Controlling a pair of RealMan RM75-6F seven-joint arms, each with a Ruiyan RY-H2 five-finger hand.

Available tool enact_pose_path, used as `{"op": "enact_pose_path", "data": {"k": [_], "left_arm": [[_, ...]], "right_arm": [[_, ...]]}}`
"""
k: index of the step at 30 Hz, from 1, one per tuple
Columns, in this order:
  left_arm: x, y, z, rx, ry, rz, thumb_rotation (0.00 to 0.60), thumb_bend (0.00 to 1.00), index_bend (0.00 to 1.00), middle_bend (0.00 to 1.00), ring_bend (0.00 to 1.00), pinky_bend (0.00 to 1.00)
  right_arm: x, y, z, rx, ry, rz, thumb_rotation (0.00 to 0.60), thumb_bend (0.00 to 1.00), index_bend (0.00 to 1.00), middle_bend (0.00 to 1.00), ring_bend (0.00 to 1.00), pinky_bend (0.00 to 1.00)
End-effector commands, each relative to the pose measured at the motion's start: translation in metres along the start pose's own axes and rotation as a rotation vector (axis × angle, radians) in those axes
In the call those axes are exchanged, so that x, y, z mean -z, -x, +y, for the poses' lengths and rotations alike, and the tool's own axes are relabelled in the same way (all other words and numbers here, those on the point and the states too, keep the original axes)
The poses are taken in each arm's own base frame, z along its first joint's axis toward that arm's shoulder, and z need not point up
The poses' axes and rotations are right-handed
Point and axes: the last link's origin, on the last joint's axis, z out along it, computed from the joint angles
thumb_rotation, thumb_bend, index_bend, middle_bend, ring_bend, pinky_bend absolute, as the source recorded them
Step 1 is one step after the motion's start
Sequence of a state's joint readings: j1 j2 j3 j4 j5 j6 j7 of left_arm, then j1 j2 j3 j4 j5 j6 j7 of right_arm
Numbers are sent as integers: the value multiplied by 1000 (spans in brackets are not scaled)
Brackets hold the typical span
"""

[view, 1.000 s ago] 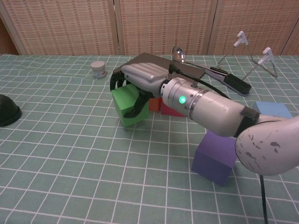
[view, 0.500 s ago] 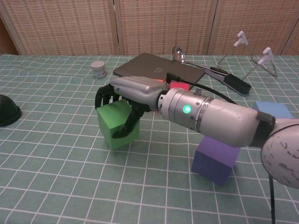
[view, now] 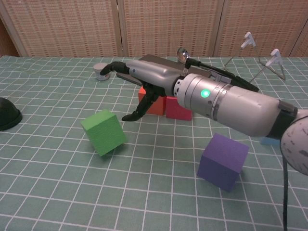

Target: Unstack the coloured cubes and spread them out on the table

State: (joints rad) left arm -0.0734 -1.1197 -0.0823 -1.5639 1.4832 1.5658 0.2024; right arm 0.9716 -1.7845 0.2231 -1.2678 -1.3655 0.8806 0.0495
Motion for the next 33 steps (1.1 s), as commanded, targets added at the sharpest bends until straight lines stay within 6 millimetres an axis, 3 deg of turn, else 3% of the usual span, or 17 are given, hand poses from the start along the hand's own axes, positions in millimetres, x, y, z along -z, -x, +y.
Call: {"op": "enact_pose_path", "data": {"k": [1, 6, 11, 23, 29, 33], "left_arm": [[0, 0, 0, 0, 1, 2, 600, 393, 244, 127, 162, 332], [0, 1, 2, -2, 7, -3, 600, 394, 244, 127, 162, 332], [1, 1, 4, -2, 13, -5, 600, 394, 244, 127, 162, 332], [1, 2, 5, -11, 20, -8, 600, 393, 244, 127, 162, 333], [1, 2, 6, 0, 30, -7, 600, 393, 244, 127, 162, 333], [2, 2, 6, 3, 31, -12, 600, 394, 244, 127, 162, 333]], "right_arm": [[1, -9, 11, -11, 47, 11, 600, 93, 81, 0, 0, 0], [-6, -13, 31, 30, 146, 66, 600, 93, 77, 0, 0, 0], [-25, -10, 46, 0, 243, 73, 600, 93, 94, 0, 0, 0], [-60, -3, 60, -14, 340, 66, 600, 94, 157, 0, 0, 10], [-67, -1, 62, 0, 357, 81, 600, 94, 204, 59, 43, 119], [-67, 2, 64, 21, 363, 81, 600, 95, 306, 188, 205, 287]]}}
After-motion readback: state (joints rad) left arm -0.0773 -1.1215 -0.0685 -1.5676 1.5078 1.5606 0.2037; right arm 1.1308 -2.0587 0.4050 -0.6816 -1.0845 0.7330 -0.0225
